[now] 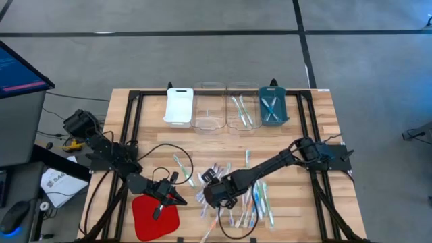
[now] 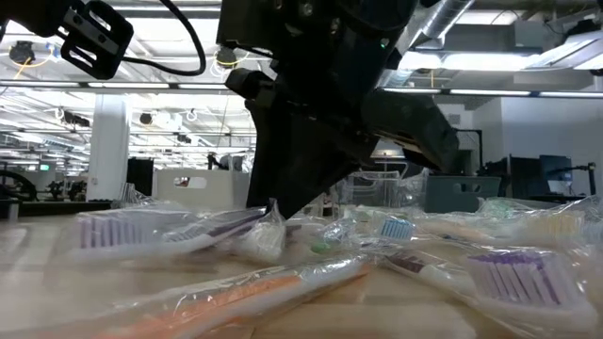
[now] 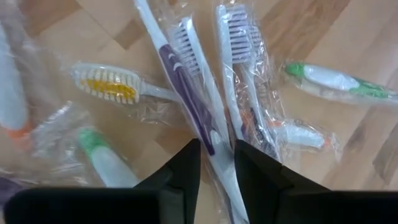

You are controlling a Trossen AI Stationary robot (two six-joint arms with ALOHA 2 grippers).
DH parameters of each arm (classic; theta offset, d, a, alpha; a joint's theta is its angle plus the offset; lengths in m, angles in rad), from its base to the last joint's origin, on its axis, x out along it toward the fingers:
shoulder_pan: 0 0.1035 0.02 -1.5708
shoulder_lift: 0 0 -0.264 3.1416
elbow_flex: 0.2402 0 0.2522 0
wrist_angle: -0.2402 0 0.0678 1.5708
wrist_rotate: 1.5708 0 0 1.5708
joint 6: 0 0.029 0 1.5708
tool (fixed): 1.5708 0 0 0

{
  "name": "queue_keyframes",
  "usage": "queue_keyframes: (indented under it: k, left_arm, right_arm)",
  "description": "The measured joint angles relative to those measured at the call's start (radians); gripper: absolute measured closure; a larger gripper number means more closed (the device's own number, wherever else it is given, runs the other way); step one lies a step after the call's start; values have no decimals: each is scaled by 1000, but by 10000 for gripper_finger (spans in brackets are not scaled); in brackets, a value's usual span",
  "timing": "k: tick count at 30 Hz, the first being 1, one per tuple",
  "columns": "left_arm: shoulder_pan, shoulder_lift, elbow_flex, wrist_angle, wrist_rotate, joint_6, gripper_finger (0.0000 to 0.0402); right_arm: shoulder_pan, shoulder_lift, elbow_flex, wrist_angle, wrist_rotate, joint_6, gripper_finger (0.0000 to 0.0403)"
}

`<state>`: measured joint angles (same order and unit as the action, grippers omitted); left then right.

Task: Pick & Place Toothbrushes
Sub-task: Put the violet toothbrush into the white bin

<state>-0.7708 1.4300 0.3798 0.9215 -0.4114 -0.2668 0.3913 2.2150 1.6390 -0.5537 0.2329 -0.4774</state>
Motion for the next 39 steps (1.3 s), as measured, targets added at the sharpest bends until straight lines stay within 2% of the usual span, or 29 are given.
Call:
queue_keyframes:
  k: [22,33,39]
  left_arm:
    - [0,0,1,0,0,0,394]
    - [0,0,1,2,-2,24,394]
    - [0,0,1,1,-3,24,394]
  right_arm:
    - [-28,-3,-30,26,-3,-50,318]
    - [-39,-6,-74,30,-23,-45,349]
    - [-39,-6,-75,29,-20,-46,387]
